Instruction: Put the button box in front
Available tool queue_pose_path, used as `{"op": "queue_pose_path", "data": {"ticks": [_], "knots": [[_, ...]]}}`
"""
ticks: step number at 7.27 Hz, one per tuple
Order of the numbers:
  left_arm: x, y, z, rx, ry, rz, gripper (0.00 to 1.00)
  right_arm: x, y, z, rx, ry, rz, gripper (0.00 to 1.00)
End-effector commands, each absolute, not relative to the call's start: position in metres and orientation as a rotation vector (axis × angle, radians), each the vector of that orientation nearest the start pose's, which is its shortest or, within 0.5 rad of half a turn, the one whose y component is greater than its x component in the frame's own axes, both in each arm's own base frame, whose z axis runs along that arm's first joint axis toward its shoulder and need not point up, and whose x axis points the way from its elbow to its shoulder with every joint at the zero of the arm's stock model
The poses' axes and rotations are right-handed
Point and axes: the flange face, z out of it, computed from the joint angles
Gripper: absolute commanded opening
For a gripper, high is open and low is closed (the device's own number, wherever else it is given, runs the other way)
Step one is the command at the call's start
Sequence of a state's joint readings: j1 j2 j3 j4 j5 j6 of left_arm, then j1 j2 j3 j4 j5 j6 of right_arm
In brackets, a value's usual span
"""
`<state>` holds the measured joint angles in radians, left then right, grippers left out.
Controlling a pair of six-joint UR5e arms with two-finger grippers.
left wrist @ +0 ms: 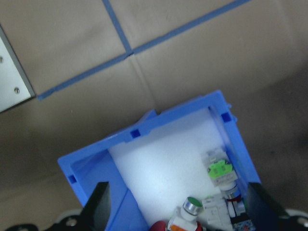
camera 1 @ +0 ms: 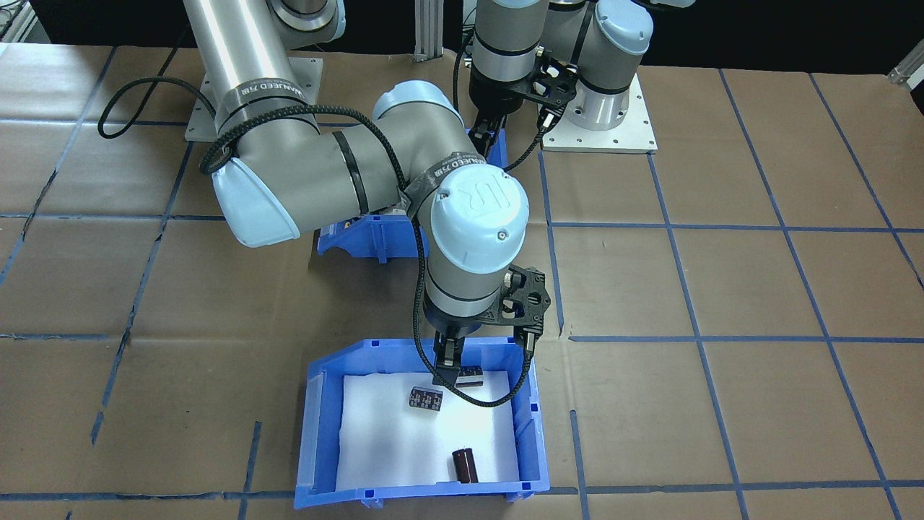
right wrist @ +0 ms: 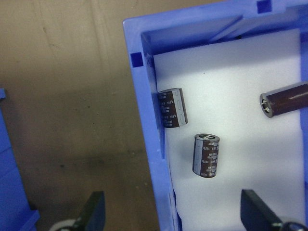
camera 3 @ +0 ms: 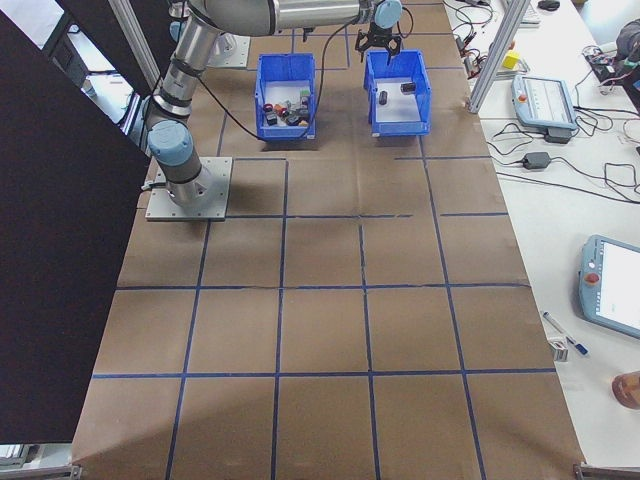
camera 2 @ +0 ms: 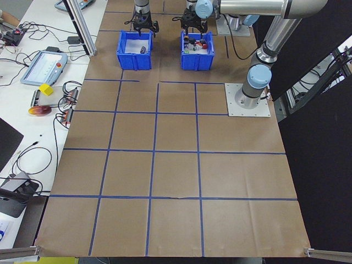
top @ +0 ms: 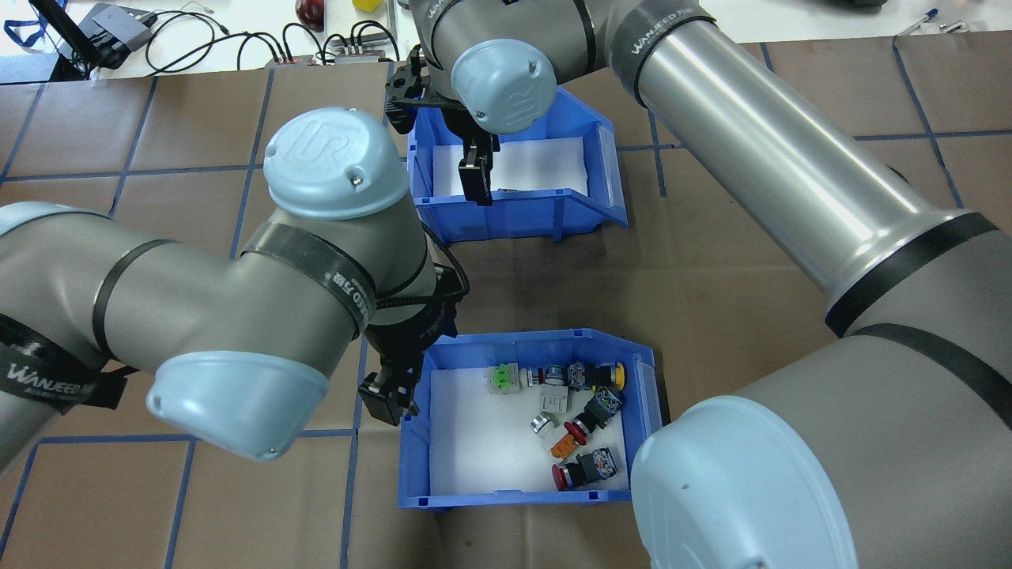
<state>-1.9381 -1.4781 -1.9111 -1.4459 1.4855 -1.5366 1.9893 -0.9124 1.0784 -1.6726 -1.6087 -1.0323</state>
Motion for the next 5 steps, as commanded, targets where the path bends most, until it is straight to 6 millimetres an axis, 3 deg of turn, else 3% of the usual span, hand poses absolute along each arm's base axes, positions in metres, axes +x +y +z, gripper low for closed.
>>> {"op": "queue_pose_path", "data": {"ticks": [1, 2, 4, 5], "knots": [[-0.293, -0.332, 0.355, -1.778, 2.542, 0.369, 0.99, 0.422, -0.622, 0.295, -2.1, 2.334, 0.183, 1.0], [-0.296, -0.332, 0.354, -1.824, 2.521, 0.348, 0.99, 0.423, -0.624, 0.284, -2.098, 2.327, 0.206, 1.0], [-0.32, -0.306, 0.337, -1.962, 2.333, 0.273, 0.99, 0.426, -0.627, 0.263, -2.091, 2.312, 0.244, 0.98], [-0.334, -0.295, 0.337, -2.023, 2.363, 0.123, 0.99, 0.427, -0.627, 0.264, -2.099, 2.313, 0.242, 0.78]]}}
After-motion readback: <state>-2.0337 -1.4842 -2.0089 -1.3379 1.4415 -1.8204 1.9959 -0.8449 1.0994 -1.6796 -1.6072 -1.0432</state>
